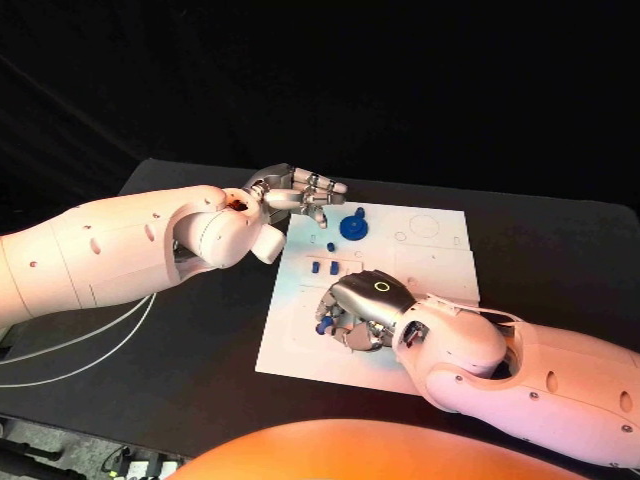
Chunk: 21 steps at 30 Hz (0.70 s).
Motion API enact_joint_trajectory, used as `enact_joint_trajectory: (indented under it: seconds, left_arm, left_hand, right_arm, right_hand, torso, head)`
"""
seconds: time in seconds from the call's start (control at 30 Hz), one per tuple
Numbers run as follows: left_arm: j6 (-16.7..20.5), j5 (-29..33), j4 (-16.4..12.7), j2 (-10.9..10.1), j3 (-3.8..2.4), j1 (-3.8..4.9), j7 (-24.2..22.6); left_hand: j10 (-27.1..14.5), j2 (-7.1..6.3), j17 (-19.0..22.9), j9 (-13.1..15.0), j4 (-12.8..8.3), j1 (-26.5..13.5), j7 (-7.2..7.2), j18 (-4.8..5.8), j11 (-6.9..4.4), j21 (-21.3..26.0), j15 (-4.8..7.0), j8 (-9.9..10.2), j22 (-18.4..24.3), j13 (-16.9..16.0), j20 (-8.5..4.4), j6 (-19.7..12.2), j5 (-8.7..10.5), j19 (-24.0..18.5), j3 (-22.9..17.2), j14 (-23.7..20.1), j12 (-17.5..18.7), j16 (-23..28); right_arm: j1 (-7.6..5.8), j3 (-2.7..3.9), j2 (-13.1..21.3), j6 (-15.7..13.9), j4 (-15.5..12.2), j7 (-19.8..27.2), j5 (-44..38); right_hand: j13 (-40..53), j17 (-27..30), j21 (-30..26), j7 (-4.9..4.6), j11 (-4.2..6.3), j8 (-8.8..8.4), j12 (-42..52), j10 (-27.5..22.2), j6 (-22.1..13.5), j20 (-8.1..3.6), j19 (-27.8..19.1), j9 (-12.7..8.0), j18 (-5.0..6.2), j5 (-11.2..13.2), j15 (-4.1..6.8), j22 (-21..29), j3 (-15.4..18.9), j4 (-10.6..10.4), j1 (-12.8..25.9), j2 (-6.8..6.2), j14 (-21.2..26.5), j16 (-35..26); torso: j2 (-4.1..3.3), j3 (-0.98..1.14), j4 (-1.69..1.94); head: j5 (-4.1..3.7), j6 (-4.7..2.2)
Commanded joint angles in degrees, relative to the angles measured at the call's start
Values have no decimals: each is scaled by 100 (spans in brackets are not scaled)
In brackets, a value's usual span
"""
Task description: Assemble the parts on the task board
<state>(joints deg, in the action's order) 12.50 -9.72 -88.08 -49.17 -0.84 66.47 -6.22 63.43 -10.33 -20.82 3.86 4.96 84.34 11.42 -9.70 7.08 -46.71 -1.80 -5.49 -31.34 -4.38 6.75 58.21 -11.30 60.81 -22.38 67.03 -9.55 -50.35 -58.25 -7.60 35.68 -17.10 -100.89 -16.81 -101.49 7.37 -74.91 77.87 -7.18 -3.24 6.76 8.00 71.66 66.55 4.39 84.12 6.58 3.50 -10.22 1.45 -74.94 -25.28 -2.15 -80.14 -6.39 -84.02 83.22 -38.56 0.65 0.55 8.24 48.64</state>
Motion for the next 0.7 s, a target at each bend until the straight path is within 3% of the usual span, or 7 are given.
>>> enact_joint_trajectory:
  seconds: [0.03, 0.53, 0.7]
  left_arm:
    - [-88, -15, -12, 15, -3, 7, -16]
    - [-100, -15, -15, 12, -4, 7, 6]
    - [-104, -17, -15, 11, -4, 7, 5]
  left_hand:
    - [-35, 37, 6, 0, -30, 11, -4, -87, -2, 20, -13, -29, 5, 5, -5, -34, -5, -42, -2, -42, -31, 28]
    - [-35, 37, 6, 0, -30, 11, -4, -87, -2, 20, -13, -29, 5, 5, -5, -34, -5, -42, -2, -42, -31, 28]
    - [-35, 37, 6, 0, -30, 11, -4, -87, -2, 20, -13, -29, 5, 5, -5, -34, -5, -42, -2, -42, -31, 28]
  right_arm:
    - [33, -15, -51, 32, 43, -57, -110]
    - [86, -25, -96, -67, 86, -129, -109]
    - [90, -25, -52, -217, 52, -134, -109]
  right_hand:
    - [-19, -52, -27, -29, -20, -87, -73, -87, -154, 22, 68, 25, -67, -6, -37, -783, -21, 4, 104, -20, -315, 11]
    - [33, -29, -78, 9, 0, -301, -114, -55, -481, 47, 49, -38, -52, -91, -34, -768, 96, -63, 346, -175, -308, 5]
    - [68, -4, -116, 16, 39, -333, -125, -34, -800, 23, 37, -107, -43, -122, -6, -753, 223, -132, 499, -295, -302, -8]
  torso:
    - [0, 0, 4]
    - [3, 1, 1]
    - [5, 3, 0]
  head:
    - [-2, 0]
    - [2, 8]
    - [-1, 1]
